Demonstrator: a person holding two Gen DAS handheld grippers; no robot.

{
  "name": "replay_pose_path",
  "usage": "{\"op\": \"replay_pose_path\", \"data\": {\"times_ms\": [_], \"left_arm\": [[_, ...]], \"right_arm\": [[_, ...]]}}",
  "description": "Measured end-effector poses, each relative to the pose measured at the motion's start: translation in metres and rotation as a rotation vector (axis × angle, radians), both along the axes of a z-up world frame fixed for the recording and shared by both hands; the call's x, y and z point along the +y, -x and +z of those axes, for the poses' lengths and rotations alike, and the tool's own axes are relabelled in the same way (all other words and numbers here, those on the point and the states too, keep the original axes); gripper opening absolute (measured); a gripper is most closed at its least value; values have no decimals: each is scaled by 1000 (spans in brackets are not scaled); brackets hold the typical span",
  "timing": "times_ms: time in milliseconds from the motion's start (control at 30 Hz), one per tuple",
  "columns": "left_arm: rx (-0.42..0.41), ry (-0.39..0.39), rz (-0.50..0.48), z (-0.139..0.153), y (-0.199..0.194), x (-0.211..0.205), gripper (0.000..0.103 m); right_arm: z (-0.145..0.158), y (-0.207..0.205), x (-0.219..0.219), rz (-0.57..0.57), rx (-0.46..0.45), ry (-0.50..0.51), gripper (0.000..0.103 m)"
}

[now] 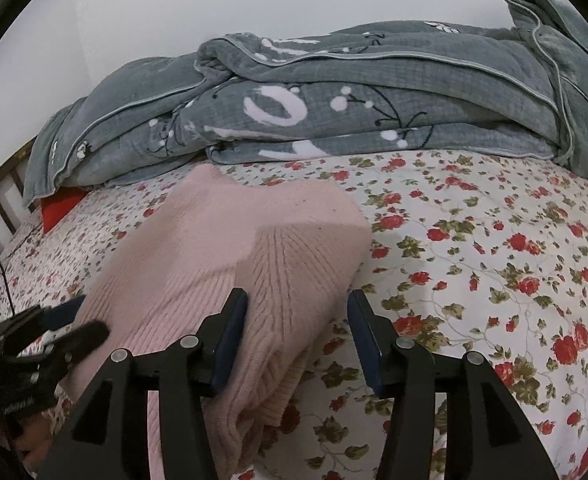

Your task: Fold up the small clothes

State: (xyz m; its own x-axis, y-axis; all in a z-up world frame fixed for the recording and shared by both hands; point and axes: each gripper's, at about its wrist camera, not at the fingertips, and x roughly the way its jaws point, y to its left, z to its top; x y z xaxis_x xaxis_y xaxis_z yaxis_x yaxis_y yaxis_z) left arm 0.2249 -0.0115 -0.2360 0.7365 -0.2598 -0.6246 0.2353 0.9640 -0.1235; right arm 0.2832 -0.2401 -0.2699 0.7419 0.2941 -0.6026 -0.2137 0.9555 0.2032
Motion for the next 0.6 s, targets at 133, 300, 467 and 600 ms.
{"op": "replay_pose_path", "data": {"times_ms": [133,300,467,600], "left_arm": [[-9,48,-1,-2,8,10,58],[-8,47,9,-4,8,7,58],[8,46,10,-3,9,6,58],[3,40,13,-2,10,7,59]], "right_arm": [[1,4,5,17,-36,11,31],[2,10,14,11,-82,56,22],[-1,5,3,-8,-53,-9,32],[-4,0,-7,-12,-21,-71,41]]}}
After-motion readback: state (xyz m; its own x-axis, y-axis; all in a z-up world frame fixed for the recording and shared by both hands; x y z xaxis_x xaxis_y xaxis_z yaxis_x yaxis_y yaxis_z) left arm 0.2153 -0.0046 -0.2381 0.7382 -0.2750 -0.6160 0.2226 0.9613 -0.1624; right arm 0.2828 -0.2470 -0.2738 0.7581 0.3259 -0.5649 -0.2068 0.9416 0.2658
